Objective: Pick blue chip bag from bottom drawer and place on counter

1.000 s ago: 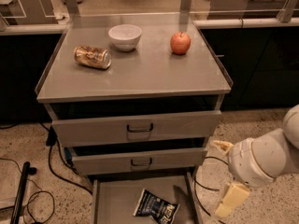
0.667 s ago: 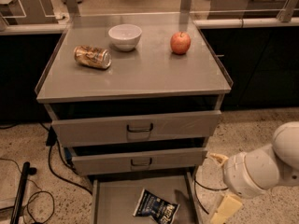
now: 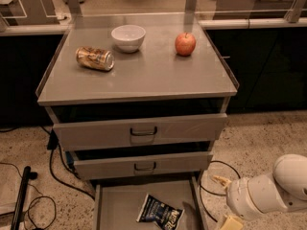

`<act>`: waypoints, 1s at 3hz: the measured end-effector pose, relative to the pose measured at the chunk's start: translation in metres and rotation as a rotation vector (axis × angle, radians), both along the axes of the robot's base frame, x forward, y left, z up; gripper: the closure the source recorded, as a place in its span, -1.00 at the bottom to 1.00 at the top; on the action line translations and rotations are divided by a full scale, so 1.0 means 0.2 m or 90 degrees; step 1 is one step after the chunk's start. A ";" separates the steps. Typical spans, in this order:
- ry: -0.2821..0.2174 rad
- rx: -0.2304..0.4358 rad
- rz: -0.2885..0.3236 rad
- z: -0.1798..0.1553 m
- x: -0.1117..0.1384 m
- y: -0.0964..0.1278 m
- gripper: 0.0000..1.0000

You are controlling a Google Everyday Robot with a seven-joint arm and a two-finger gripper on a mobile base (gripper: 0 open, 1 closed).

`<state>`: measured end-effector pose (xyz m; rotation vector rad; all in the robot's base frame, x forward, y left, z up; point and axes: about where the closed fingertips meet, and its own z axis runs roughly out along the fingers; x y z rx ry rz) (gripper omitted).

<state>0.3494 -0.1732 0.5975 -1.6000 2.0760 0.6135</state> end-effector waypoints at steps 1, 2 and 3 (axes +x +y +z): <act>-0.003 0.044 -0.001 -0.33 0.18 0.03 -1.00; -0.002 0.041 0.000 -0.34 0.18 0.03 -1.00; 0.006 0.020 -0.003 -0.43 0.20 0.05 -1.00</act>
Offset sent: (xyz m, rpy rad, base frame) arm 0.0608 0.0057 -0.0884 0.0879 -0.0185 -0.0071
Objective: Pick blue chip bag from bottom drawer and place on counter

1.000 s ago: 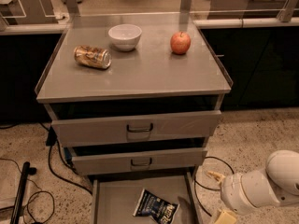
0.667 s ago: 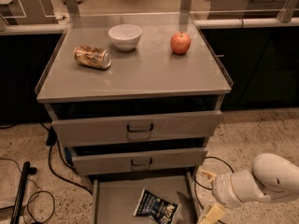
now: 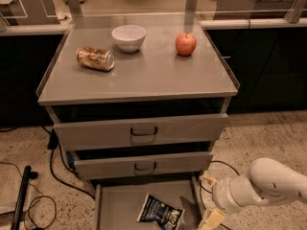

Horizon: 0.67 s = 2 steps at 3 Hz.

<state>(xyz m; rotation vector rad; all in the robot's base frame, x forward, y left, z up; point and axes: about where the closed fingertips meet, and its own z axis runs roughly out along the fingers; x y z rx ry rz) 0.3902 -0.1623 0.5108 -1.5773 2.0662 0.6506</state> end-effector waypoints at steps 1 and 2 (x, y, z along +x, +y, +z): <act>0.000 -0.030 -0.010 -0.20 0.06 -0.01 -1.00; -0.007 -0.034 -0.025 -0.40 0.13 -0.04 -1.00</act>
Offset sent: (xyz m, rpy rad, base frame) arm 0.0432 -0.0174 -0.1337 -0.0562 -0.0203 -0.0725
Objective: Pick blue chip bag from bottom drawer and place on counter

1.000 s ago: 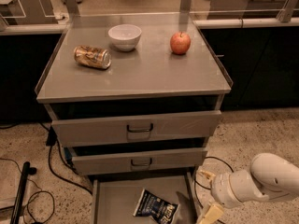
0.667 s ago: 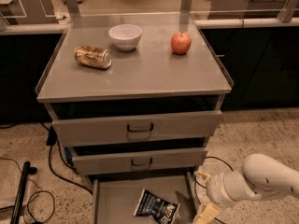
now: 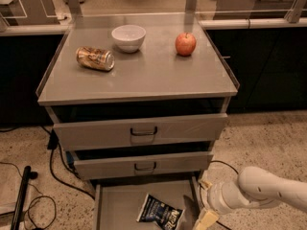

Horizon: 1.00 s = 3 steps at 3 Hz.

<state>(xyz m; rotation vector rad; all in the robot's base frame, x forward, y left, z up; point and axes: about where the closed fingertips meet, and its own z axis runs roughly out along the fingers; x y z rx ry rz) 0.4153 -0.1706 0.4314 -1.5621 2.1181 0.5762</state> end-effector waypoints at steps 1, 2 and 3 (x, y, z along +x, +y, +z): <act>-0.014 0.013 -0.005 -0.17 0.06 -0.01 -1.00; -0.012 0.052 -0.012 -0.52 0.15 -0.01 -1.00; -0.012 0.052 -0.012 -0.52 0.15 -0.01 -1.00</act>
Offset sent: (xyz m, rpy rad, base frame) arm 0.0312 -0.0044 -0.1116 0.1093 -0.0721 -0.0038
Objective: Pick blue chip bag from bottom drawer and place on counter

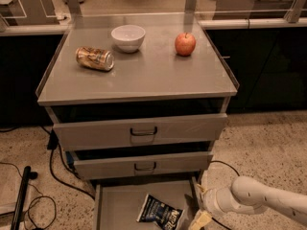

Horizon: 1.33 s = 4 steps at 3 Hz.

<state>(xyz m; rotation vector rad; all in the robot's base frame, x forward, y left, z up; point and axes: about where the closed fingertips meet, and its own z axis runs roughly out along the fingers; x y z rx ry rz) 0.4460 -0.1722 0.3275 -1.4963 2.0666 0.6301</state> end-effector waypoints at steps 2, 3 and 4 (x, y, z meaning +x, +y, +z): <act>0.020 0.019 0.041 -0.26 0.04 0.25 -1.00; 0.039 0.027 0.052 -0.44 0.05 0.36 -1.00; 0.058 0.040 0.056 -0.61 0.01 0.45 -1.00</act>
Offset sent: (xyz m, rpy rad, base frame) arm 0.0148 0.0815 -0.0903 0.0459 0.0535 0.1018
